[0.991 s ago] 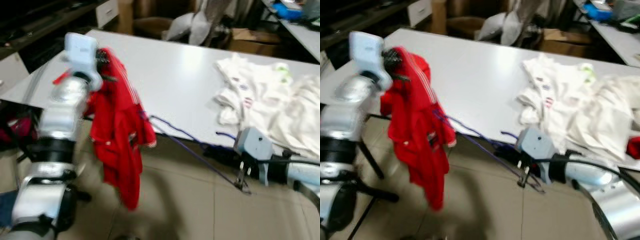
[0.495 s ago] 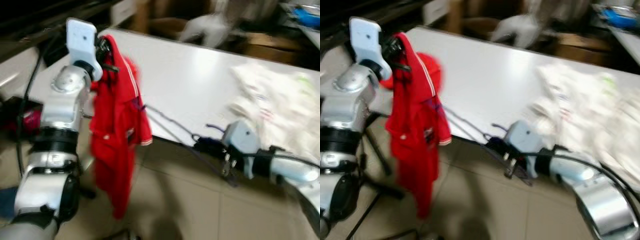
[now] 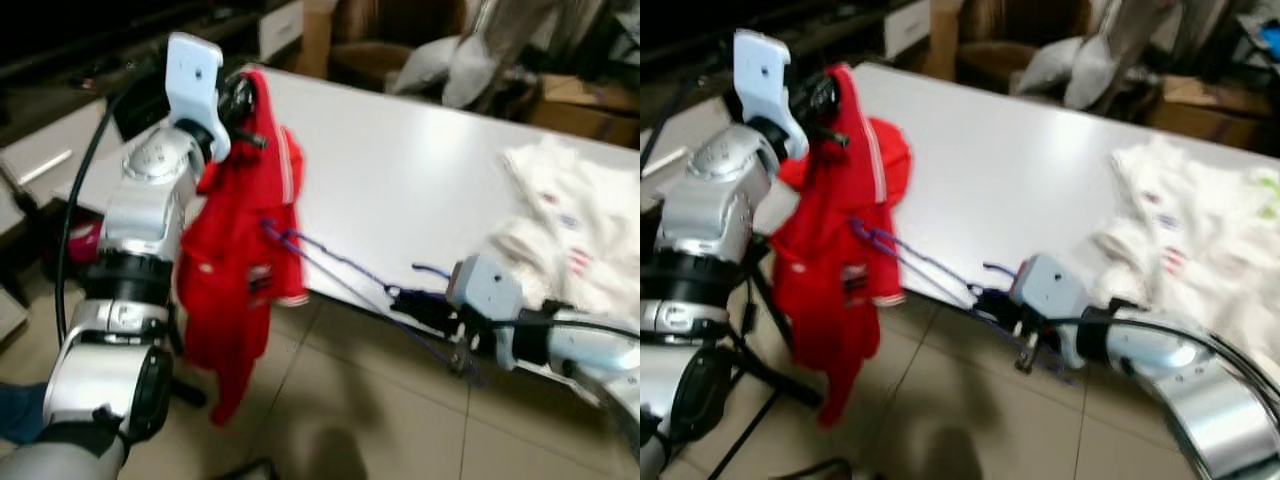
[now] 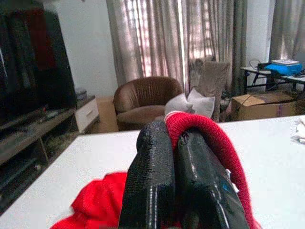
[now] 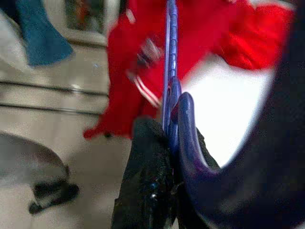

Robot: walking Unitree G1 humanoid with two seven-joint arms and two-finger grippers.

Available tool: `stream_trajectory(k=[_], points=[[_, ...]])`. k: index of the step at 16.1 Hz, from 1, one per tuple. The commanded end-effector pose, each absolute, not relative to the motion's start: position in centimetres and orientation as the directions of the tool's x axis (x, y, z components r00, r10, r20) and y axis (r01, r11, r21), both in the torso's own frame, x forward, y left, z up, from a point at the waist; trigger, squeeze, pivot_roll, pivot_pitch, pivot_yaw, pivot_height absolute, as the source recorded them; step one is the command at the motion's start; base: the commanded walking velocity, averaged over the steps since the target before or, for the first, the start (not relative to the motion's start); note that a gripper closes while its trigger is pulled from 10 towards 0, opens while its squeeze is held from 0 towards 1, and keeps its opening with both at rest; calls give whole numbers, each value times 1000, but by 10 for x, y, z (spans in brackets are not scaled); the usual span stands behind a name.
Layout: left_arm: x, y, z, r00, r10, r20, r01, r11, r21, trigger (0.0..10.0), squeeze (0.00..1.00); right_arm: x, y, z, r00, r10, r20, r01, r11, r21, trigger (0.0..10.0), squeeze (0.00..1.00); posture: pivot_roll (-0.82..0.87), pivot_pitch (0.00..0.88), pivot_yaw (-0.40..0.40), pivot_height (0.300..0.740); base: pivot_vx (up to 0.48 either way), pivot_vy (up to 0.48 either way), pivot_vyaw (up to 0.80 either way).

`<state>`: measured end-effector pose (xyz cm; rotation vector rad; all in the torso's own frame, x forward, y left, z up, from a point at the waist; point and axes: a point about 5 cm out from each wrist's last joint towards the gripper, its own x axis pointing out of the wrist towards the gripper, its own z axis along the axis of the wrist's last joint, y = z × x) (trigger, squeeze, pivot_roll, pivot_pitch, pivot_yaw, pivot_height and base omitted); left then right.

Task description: Hang hanger

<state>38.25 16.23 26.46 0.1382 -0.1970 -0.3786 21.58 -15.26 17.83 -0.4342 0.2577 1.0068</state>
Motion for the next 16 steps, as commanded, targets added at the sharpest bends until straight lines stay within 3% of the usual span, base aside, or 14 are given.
stream_trajectory(k=[1,6,10,12,16], points=[[379,148,286,868,-439,232,406,897,176,10000,0,215,-151,185,514,766,-386,-858,447,-255,10000,0,28,0,-4,740,326,0,0],[364,110,308,743,-595,307,609,791,59,10000,0,228,-138,188,540,765,-352,-839,456,-296,10000,0,30,0,-3,740,327,0,0],[364,110,308,743,-595,307,609,791,59,10000,0,228,-138,188,540,765,-352,-839,456,-296,10000,0,30,0,-3,740,326,0,0],[353,110,333,667,-645,372,694,720,3,10000,0,260,-146,196,719,639,-275,-690,606,-396,10000,0,46,0,-12,740,328,0,0],[346,112,338,636,-669,385,728,686,-12,10000,0,274,-150,202,791,575,-210,-603,673,-428,10000,0,53,0,-21,740,326,0,0]])
